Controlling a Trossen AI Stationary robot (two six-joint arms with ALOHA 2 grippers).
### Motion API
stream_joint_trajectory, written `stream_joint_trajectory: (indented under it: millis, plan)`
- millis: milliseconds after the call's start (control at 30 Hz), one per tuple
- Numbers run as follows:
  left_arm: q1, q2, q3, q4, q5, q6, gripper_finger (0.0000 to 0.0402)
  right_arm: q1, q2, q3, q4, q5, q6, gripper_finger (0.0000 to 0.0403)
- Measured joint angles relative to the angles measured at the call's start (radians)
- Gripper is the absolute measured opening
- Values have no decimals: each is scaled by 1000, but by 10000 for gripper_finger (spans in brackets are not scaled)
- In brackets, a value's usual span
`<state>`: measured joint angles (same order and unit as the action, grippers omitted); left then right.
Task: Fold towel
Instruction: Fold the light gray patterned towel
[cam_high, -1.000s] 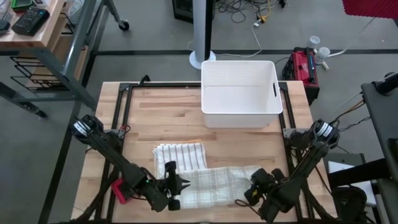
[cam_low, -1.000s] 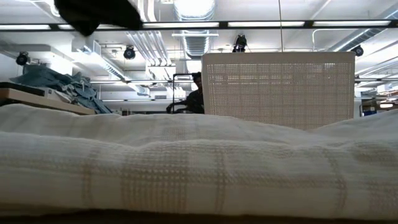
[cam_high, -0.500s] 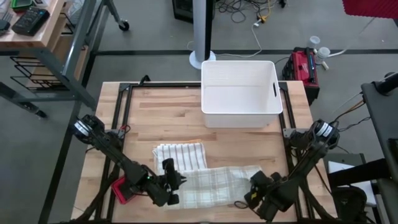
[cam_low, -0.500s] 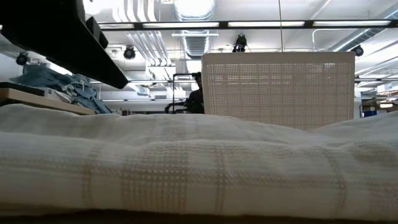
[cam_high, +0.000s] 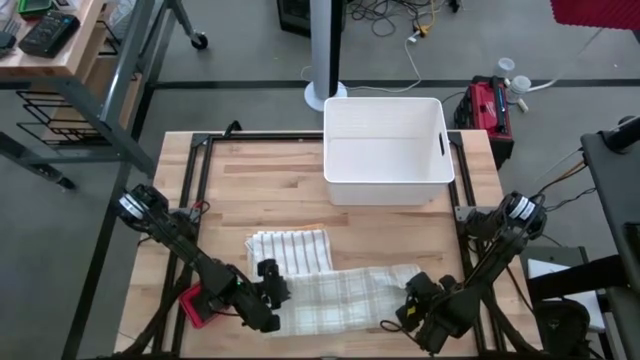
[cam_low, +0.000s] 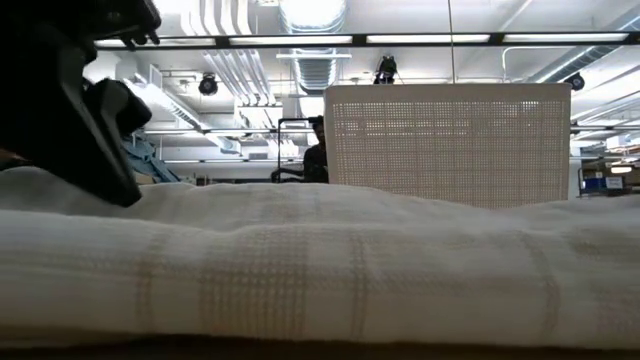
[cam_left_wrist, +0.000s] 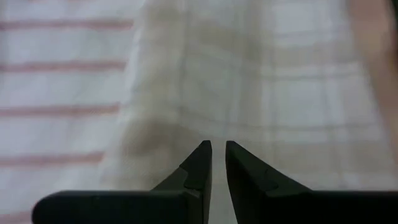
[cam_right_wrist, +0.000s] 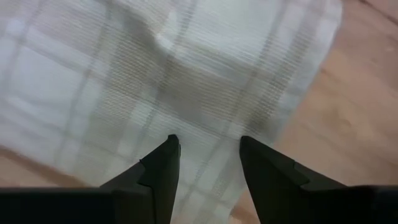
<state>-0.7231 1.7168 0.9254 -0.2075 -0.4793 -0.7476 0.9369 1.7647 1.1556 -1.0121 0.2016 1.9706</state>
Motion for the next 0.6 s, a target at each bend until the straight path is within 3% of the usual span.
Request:
stream_joint_trajectory:
  millis: [133,333,600]
  plan:
    - [0,0,-10,112,7,79,37,3,0,-39,36,0,4,169]
    - [3,0,15,125,-37,118,37,3,-16,-142,224,5,1,166]
    - [17,0,10,137,-39,123,37,-10,-34,-158,242,-10,-20,165]
